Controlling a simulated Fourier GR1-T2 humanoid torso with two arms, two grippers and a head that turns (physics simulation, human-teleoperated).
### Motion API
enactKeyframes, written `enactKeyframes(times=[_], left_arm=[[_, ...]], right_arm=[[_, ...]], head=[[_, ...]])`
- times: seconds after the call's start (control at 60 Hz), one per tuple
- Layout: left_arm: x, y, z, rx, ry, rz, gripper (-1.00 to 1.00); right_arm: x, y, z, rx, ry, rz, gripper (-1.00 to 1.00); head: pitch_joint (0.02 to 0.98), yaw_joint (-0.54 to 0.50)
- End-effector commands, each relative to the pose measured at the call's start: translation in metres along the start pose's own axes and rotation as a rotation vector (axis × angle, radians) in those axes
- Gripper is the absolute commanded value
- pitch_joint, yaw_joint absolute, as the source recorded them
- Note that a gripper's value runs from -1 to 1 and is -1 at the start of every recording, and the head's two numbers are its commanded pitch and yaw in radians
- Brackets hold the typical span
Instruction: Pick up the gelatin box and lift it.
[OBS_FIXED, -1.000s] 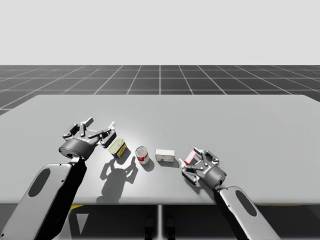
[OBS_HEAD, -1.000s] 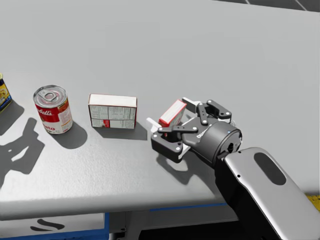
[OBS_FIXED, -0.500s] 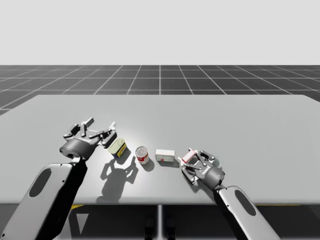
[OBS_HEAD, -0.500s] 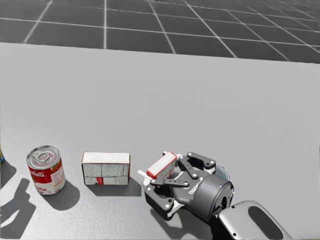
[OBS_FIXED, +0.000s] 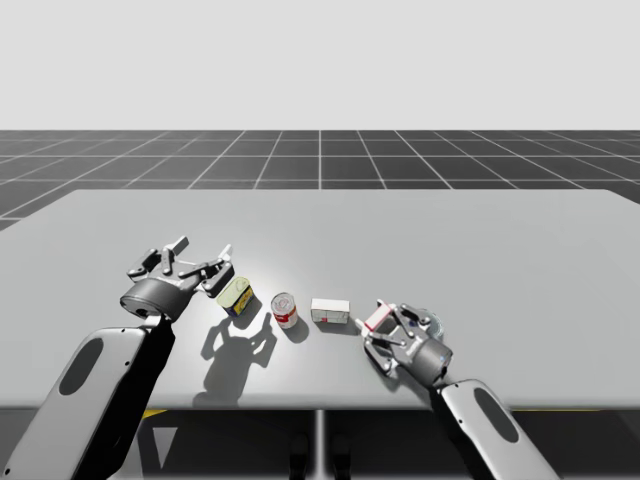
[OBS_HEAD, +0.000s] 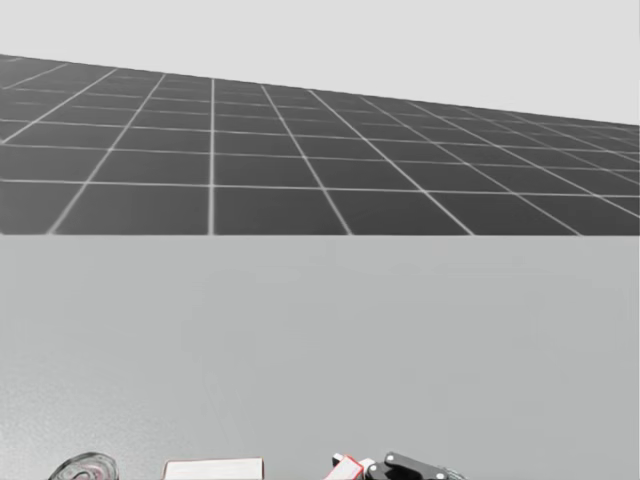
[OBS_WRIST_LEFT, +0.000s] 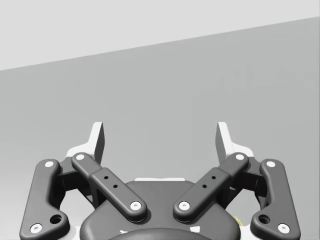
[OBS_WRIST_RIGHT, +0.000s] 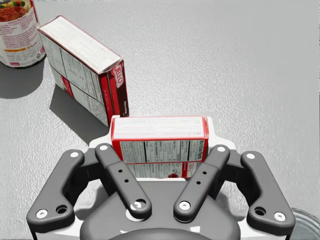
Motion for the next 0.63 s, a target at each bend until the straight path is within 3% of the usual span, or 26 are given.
enactKeyframes(times=[0.017,0.233,0.45,0.633], left_arm=[[0.0,0.0,0.0,0.001,0.001,0.001,-1.0],[0.0,0.001,-0.001,0.002,0.002,0.003,-1.0],[0.0,0.002,-0.001,-0.003,0.001,0.017,-1.0],[0.001,0.003,0.0,-0.003,-0.001,0.026,-1.0]], right_arm=[[0.012,-0.009,0.004,-0.142,-0.041,-0.022,1.0],[0.072,-0.011,0.018,-0.209,-0.188,0.02,1.0],[0.13,-0.002,0.027,-0.269,-0.334,-0.003,1.0],[0.181,0.003,0.04,-0.33,-0.478,0.005,1.0]], head=[[0.458,-0.23],[0.461,-0.24],[0.463,-0.24],[0.464,-0.25]])
